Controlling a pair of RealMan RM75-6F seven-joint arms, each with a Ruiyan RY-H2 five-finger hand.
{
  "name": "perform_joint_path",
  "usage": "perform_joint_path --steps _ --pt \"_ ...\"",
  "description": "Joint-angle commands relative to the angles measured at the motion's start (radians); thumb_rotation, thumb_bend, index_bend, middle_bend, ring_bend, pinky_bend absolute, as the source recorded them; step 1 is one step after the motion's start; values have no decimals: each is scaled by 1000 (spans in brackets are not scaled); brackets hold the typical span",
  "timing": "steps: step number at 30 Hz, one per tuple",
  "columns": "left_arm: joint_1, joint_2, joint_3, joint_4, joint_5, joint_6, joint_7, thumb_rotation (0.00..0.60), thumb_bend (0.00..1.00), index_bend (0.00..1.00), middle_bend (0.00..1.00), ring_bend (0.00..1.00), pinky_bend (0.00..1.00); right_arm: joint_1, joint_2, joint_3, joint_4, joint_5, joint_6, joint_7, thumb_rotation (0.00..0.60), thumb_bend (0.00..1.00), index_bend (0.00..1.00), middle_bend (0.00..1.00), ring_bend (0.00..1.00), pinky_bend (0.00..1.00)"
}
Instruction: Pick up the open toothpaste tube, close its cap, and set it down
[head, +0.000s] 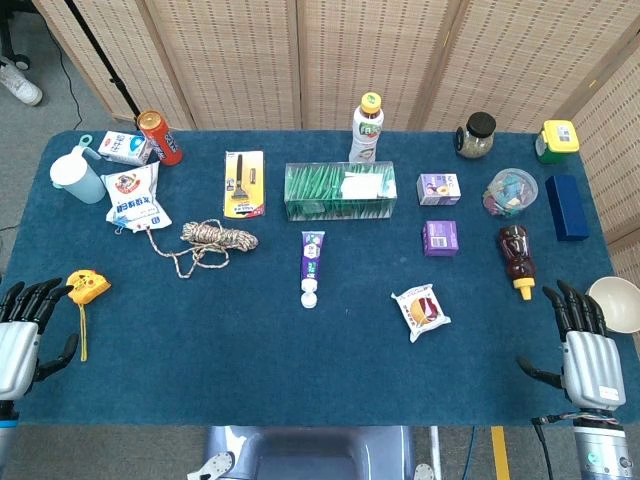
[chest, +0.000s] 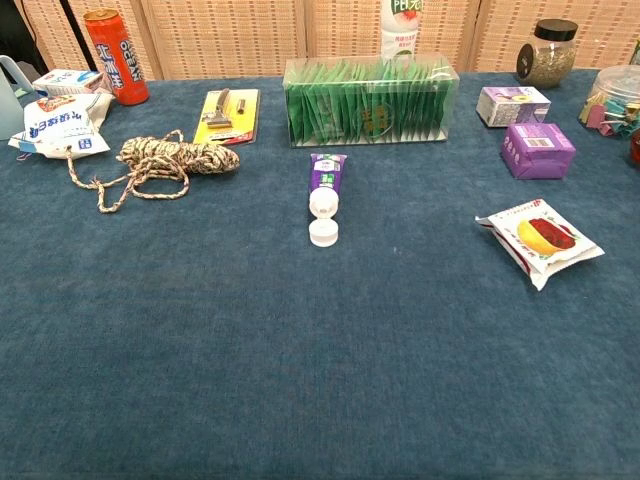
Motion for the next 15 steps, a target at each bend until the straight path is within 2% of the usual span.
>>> perform_joint_path --steps 1,15 --pt "-1 0 0 1 -1 -2 0 600 379 185 133 119 51 1 0 0 -1 0 -1 -1 600 0 87 27 0 0" --pt "4 3 2 2 -2 5 -4 600 380 185 133 118 51 -4 2 -2 -5 -6 8 -3 600 0 87 27 0 0"
